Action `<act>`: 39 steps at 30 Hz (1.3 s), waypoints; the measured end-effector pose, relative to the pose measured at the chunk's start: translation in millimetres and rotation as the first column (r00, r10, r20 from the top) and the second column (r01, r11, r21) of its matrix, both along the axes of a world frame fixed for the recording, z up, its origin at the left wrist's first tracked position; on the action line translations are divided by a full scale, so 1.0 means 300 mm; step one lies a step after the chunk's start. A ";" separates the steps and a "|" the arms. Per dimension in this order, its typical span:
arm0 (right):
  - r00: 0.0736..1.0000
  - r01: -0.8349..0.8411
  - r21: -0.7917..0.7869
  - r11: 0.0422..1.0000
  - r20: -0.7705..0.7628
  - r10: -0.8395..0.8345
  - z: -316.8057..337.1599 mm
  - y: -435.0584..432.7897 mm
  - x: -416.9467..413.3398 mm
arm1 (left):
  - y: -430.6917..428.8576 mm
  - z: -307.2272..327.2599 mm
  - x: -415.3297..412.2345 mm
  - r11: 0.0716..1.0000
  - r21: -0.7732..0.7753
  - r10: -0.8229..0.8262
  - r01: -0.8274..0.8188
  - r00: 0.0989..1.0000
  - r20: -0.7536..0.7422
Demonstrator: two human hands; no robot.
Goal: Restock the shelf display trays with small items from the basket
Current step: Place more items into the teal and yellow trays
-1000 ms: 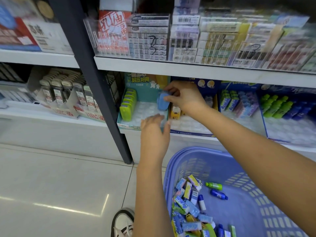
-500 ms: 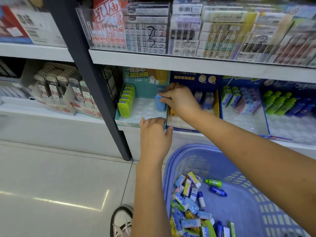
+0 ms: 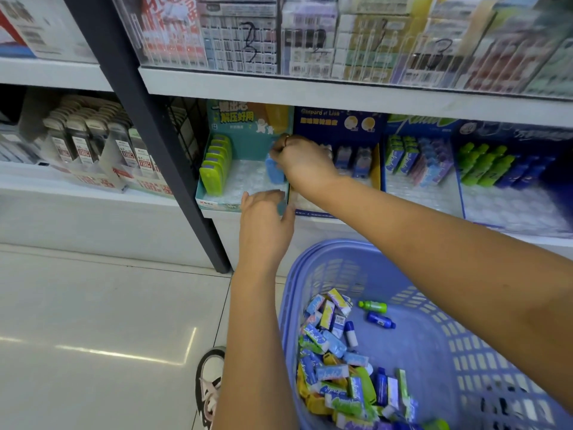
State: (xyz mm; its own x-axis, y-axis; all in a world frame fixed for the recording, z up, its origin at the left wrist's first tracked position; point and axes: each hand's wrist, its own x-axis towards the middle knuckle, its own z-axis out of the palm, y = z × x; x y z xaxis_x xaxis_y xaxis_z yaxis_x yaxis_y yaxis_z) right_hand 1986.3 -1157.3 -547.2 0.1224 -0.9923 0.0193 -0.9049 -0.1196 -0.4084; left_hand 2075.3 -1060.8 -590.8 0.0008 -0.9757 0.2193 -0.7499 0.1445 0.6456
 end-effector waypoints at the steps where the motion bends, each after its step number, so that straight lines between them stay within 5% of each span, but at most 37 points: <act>1: 0.999 -0.021 0.022 1.000 -0.025 0.022 0.009 0.008 -0.001 | 0.016 0.015 -0.002 1.000 -0.025 0.008 -0.010 0.999 -0.047; 5: 0.985 -0.173 -0.060 0.983 -0.009 0.173 0.038 0.123 -0.085 | 0.082 0.070 -0.041 0.997 -0.072 -0.035 0.025 0.990 -0.139; 9: 0.994 -0.107 -0.231 0.967 -0.003 0.109 -0.046 0.347 -0.297 | 0.108 0.004 -0.136 0.937 0.300 -0.211 0.180 0.974 0.077; 12: 0.995 -0.077 0.087 0.993 -0.058 0.082 -0.221 0.505 -0.446 | 0.151 -0.121 -0.238 0.782 0.575 -0.424 0.241 0.882 0.207; 17: 0.997 -0.073 0.545 0.835 0.011 0.080 -0.548 0.690 -0.563 | 0.243 -0.367 -0.347 0.609 0.742 -0.631 0.280 0.738 0.239; 22: 0.983 -0.180 0.658 0.731 0.094 0.158 -0.758 0.758 -0.538 | 0.310 -0.566 -0.355 0.569 0.789 -0.748 0.233 0.545 0.379; 29: 0.986 -0.163 0.605 0.779 0.115 0.116 -0.885 0.789 -0.527 | 0.318 -0.632 -0.369 0.680 0.708 -0.702 0.191 0.449 0.553; 35: 0.989 -0.104 0.624 0.775 0.150 0.012 -0.827 0.733 -0.593 | 0.298 -0.627 -0.384 0.647 0.743 -0.711 0.171 0.488 0.506; 39: 0.972 -0.163 0.597 0.786 0.234 0.024 -0.651 0.645 -0.640 | 0.260 -0.572 -0.371 0.587 0.790 -0.635 0.180 0.707 0.311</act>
State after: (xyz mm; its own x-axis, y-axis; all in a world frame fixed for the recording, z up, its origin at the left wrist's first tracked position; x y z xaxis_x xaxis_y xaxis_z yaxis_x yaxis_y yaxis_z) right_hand 1794.2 -963.8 -742.4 0.2774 -0.7886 -0.5487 -0.7909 0.1368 -0.5964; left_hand 1964.1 -983.0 -762.4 -0.3253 -0.6829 -0.6540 -0.9456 0.2371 0.2228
